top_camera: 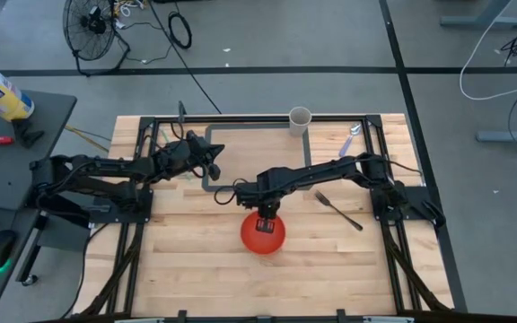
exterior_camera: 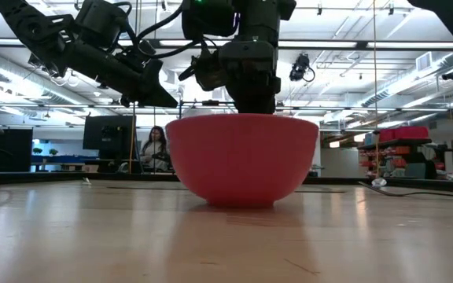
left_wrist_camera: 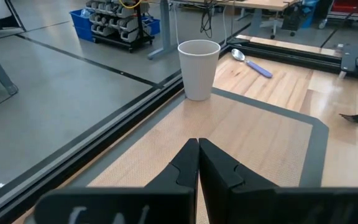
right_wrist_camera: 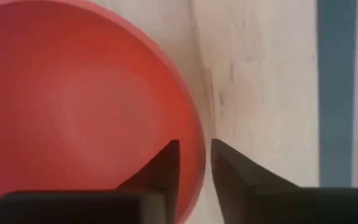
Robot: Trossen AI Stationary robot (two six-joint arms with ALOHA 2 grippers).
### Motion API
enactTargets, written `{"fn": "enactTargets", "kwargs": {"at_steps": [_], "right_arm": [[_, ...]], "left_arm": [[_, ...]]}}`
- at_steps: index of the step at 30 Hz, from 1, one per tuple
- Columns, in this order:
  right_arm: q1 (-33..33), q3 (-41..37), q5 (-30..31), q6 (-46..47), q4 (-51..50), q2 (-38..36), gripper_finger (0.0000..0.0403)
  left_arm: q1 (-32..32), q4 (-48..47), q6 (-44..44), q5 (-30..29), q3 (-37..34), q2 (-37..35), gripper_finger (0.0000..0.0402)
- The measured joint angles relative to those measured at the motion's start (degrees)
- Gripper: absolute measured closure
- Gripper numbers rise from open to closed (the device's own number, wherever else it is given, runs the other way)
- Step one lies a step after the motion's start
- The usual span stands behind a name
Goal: Pick & Place Utensil
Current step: Put the orange bowl on the transparent mat
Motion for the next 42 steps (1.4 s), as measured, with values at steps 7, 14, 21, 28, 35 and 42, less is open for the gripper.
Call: {"fn": "enactTargets", "kwargs": {"at_steps": [7, 14, 21, 28, 35, 42], "right_arm": [[0.3, 0.0, 4.2, -1.8, -2.8, -3.5, 0.0227], [5.3, -3.8, 14.0, -7.8, -4.9, -11.4, 0.0184], [11.4, -16.3, 10.3, -13.4, 4.3, -19.6, 0.0173], [17.1, -14.3, 5.9, -13.2, 10.5, -18.3, 0.0181], [18.9, -6.7, 6.0, -17.4, 8.4, -12.5, 0.0188], [19.5, -5.4, 4.9, -19.4, 8.2, -9.0, 0.0188]], "left_arm": [[0.0, -0.3, 0.1, 0.0, 0.0, 0.0, 0.0387], [0.0, -0.3, 0.6, 0.0, 0.0, 0.0, 0.0387], [0.0, 0.0, 0.5, 0.0, 0.0, 0.0, 0.0388], [0.0, 2.0, -0.9, 1.8, 0.1, 0.0, 0.0388], [0.0, 2.3, -2.1, 2.6, 0.1, 0.0, 0.0388], [-0.8, 2.4, -3.4, 3.9, 0.1, 0.0, 0.0387]]}}
